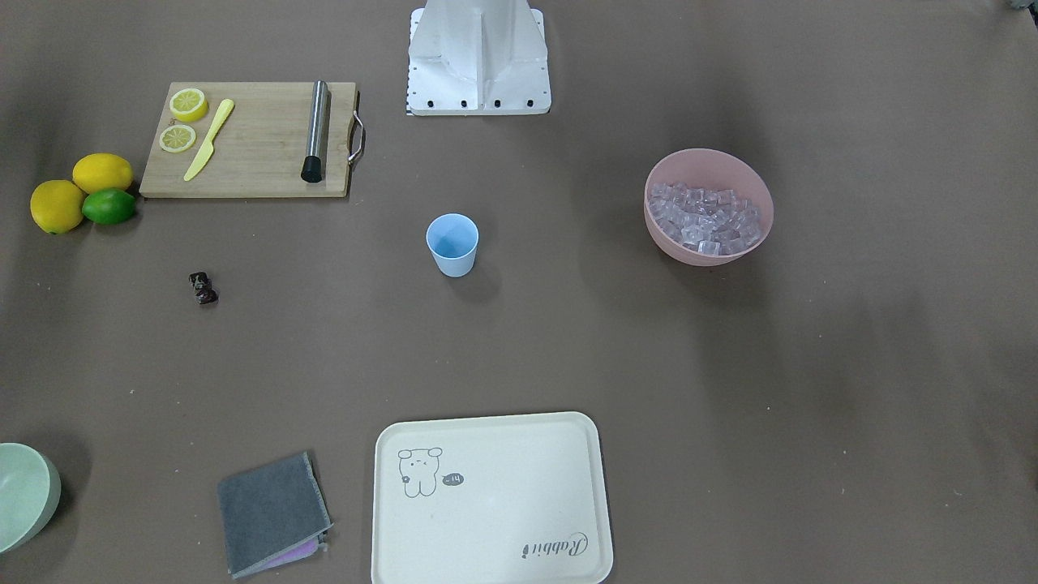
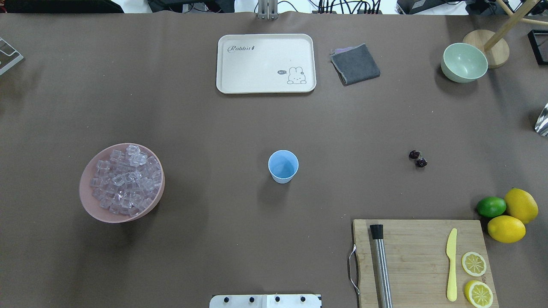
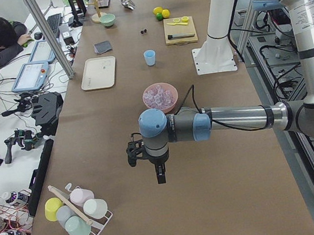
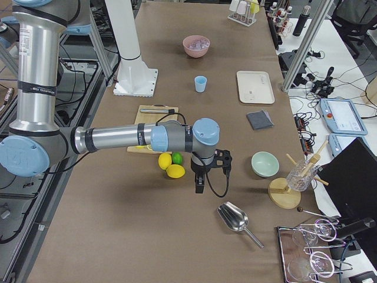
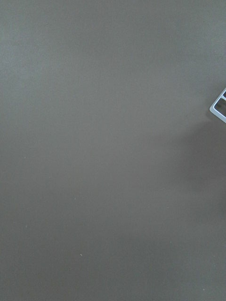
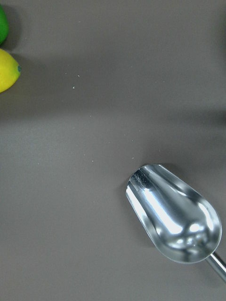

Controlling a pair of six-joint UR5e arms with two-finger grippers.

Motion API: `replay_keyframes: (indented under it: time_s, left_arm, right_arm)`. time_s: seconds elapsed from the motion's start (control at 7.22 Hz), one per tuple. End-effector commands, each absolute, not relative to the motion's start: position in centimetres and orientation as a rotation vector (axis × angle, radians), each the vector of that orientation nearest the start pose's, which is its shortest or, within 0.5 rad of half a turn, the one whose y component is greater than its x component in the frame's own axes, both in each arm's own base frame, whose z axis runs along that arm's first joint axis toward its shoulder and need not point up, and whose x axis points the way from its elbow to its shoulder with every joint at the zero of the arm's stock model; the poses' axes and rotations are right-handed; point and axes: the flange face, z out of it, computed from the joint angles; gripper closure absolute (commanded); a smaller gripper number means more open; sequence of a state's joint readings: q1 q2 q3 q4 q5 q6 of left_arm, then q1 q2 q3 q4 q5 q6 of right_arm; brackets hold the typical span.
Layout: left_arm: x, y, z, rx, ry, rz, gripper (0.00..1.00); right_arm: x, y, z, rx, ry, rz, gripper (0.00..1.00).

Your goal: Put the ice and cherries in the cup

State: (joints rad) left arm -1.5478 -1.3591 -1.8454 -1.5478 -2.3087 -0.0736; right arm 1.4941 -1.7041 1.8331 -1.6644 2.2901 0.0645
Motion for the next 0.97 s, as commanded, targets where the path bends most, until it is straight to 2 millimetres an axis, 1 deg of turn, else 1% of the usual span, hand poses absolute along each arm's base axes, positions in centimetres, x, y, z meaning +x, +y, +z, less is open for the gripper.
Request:
replay_keyframes:
  time_s: [0.0,0.42,0.55,0.69,0.83]
  left_arm:
    - [-5.7,-40.6,62.4,0.001,0.739,-0.034,0.01]
    - [-5.6,-40.6,62.3,0.002,0.739,-0.032,0.01]
    - [-5.6,-40.6,62.2,0.003,0.739,-0.032,0.01]
    - [-5.6,-40.8,62.2,0.006,0.739,-0.03,0.01]
    - [-5.6,-40.9,62.0,0.034,0.74,-0.02,0.01]
  right_arm:
    - [3.5,-43.9,60.6,-0.015,-0.714,-0.031,0.0]
    - [3.5,-43.9,60.7,-0.019,-0.714,-0.023,0.0]
    - [3.5,-43.3,61.5,-0.038,-0.708,-0.016,0.0]
    - [3.6,-43.4,61.4,-0.034,-0.7,-0.016,0.0]
    - [3.8,-44.0,60.7,-0.01,-0.673,-0.028,0.0]
